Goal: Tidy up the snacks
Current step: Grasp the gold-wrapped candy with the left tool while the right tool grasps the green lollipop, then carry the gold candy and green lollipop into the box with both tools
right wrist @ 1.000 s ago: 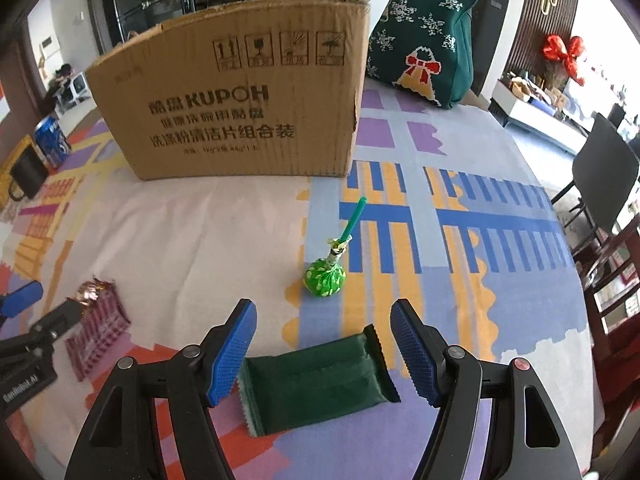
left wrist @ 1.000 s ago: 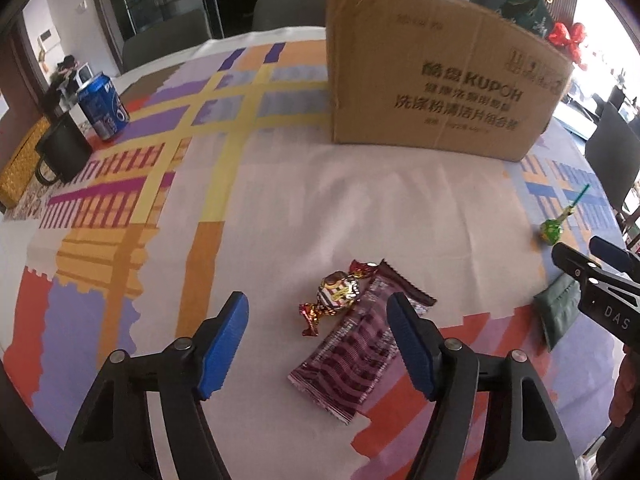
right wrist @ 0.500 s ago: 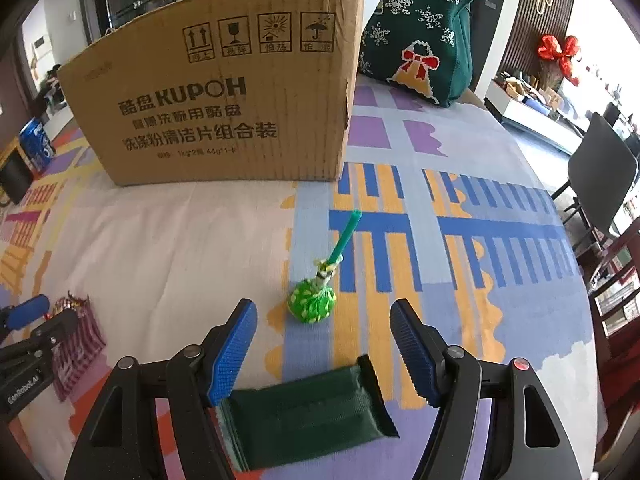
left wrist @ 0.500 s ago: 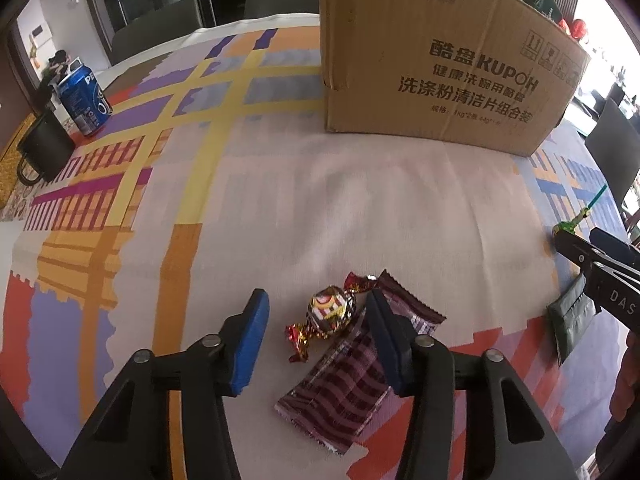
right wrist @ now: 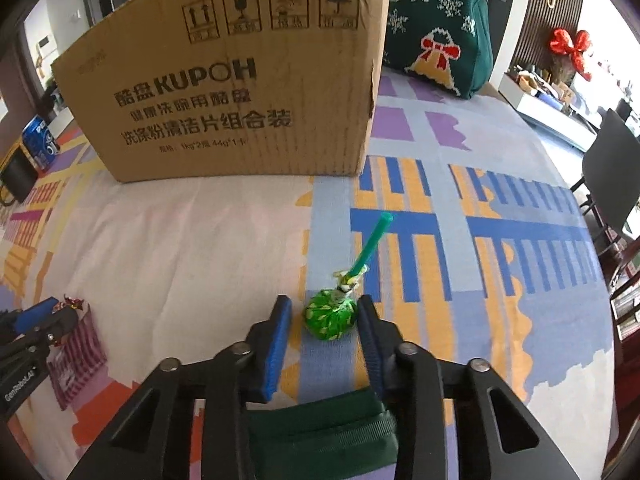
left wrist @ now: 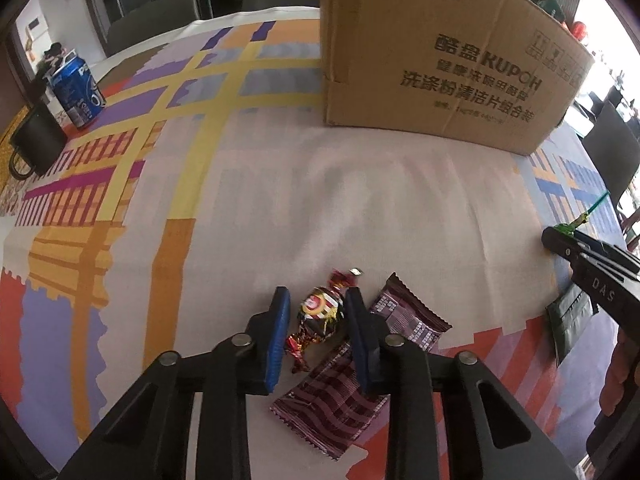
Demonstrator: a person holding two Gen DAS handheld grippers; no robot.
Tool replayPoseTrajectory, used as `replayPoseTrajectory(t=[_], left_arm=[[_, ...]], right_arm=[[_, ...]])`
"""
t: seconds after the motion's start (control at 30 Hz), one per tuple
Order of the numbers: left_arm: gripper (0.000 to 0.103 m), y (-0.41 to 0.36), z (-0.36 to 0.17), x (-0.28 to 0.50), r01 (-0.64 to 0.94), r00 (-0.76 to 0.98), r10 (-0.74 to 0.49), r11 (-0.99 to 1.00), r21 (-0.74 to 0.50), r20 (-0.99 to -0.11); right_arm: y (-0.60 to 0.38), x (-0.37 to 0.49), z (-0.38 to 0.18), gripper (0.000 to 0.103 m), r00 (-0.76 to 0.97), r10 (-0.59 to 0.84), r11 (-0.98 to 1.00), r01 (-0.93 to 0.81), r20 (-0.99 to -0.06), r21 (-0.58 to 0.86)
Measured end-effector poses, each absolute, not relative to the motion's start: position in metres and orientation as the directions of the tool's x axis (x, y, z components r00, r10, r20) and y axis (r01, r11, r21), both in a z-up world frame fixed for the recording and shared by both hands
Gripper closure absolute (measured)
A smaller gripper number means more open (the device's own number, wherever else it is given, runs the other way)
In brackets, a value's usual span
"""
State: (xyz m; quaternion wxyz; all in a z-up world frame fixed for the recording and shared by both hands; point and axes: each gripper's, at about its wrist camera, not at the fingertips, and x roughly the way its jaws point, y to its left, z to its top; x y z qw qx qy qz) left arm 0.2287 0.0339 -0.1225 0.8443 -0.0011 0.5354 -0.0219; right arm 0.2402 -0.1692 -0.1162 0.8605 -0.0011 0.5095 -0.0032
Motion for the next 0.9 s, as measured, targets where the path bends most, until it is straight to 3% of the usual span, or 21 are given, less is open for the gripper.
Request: replayPoseTrajectory(t=[0.37,0.9], left_arm=[[0.082,0.027,-0.112,0.225,0.064,0.442,-0.1,0.995,-0.08,-0.891],[0.082,0.01,-0.05,0.203,0.138,0.554,-0.189,0.981,-0.134,-0.811]], right_arm=[[-0.168,0.23,-0.108,0.075,0.507,0.063,0.998,-0.035,-0.86,0.053],[-0.15,0.199,-0.053,0.075,0.571,0.218,0.975,-0.157,-0.791,0.155]])
